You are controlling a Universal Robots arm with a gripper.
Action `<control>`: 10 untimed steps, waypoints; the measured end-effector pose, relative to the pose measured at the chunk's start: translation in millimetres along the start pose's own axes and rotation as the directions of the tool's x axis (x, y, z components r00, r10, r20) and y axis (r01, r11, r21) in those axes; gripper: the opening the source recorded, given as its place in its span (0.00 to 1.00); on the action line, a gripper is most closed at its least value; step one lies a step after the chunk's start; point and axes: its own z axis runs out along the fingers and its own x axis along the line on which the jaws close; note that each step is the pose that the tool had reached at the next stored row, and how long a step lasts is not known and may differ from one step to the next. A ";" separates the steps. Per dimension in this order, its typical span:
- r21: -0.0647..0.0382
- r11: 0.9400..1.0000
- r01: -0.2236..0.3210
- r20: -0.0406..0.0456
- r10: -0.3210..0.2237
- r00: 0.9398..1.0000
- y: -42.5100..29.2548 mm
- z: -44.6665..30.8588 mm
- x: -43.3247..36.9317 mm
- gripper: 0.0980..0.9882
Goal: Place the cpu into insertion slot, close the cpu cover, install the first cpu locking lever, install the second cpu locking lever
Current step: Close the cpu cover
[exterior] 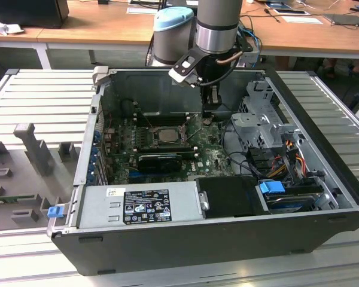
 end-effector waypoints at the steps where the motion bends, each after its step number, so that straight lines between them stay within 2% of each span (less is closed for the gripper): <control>1: 0.000 1.000 0.001 0.000 -0.001 1.000 1.1 0.2 0.0 0.01; 4: 0.000 1.000 0.003 0.000 -0.003 1.000 10.9 2.9 0.1 0.01; 5: 0.000 1.000 0.008 -0.001 -0.008 1.000 13.2 7.4 0.1 0.01; 7: 0.000 1.000 0.031 -0.002 -0.031 1.000 12.9 13.1 -0.7 0.01; 10: 0.004 0.999 0.044 -0.003 -0.044 0.999 11.3 14.9 -1.4 0.01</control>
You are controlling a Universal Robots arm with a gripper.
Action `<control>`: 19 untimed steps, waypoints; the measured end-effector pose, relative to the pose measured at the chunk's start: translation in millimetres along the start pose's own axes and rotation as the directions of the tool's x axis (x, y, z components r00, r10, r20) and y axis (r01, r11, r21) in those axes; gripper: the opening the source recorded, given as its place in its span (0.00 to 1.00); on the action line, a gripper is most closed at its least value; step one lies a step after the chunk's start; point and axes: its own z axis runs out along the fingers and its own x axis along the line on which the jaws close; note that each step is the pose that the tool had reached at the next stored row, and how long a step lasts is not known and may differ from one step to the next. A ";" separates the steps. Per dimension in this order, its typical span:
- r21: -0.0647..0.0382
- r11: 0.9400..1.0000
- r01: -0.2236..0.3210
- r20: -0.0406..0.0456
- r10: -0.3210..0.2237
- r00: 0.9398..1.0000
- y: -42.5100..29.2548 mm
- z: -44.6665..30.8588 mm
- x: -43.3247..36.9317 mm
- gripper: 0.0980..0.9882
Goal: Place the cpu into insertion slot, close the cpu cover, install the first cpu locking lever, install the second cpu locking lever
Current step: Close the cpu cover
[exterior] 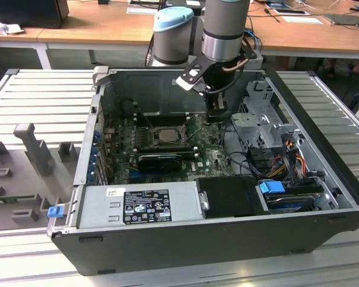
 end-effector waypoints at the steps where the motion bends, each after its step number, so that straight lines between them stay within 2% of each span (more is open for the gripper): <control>1: 0.005 1.000 0.001 0.000 -0.001 1.000 -0.7 0.0 0.0 0.01; 7: 0.044 0.999 0.001 -0.002 -0.001 1.000 -4.6 -0.1 0.2 0.01; 12: 0.045 0.999 0.006 -0.003 -0.006 1.000 -9.3 -0.4 -0.1 0.01; 15: 0.045 0.999 0.007 -0.003 -0.007 1.000 -15.5 -0.6 0.2 0.01; 19: 0.045 0.999 0.007 -0.003 -0.007 1.000 -17.6 -0.7 0.2 0.01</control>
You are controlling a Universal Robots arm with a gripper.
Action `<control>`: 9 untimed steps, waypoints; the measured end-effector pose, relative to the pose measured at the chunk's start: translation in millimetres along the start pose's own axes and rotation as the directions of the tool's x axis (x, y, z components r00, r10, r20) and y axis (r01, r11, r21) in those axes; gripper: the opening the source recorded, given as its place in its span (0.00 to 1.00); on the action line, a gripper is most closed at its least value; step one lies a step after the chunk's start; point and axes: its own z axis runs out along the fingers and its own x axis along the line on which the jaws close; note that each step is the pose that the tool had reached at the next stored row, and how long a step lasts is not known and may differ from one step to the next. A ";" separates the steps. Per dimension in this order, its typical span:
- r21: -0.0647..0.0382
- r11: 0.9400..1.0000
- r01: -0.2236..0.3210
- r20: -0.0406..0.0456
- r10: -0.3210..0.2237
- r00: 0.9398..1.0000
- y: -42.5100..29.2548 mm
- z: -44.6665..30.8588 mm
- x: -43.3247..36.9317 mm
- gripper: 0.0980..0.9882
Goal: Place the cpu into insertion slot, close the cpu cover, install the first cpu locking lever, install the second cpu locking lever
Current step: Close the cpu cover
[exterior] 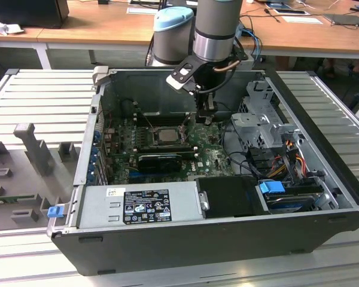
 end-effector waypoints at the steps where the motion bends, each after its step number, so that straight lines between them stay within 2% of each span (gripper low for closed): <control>1: 0.000 1.000 0.000 0.000 0.000 1.000 -0.4 0.0 0.0 0.01; 9: 0.000 1.000 0.000 0.000 0.000 1.000 -5.6 -0.1 0.2 0.01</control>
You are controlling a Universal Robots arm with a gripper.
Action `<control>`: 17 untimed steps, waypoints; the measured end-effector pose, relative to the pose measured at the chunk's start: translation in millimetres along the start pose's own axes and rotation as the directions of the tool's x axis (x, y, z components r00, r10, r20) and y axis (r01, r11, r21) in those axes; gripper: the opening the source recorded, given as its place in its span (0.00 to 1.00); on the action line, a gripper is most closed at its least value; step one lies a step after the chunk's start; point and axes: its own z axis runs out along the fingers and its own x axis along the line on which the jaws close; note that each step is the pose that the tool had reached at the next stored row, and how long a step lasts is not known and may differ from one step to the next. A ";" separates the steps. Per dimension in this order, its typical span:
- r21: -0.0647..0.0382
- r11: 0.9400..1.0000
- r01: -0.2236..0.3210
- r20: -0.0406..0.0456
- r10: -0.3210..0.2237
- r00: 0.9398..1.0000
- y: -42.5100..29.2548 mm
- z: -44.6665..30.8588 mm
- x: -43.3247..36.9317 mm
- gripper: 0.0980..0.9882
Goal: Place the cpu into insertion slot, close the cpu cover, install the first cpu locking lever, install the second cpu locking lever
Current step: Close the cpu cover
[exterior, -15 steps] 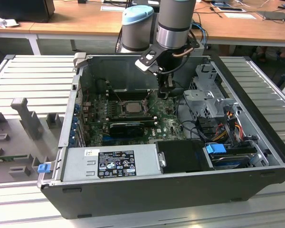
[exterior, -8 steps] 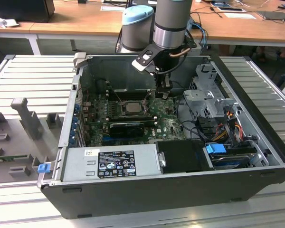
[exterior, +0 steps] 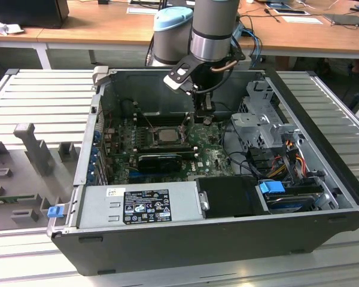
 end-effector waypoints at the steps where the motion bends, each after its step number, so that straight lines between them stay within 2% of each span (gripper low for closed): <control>1: 0.000 1.000 0.000 0.000 0.000 1.000 -0.4 0.0 0.0 0.01; 17: 0.000 1.000 0.000 0.000 0.000 1.000 -5.6 -0.1 0.2 0.01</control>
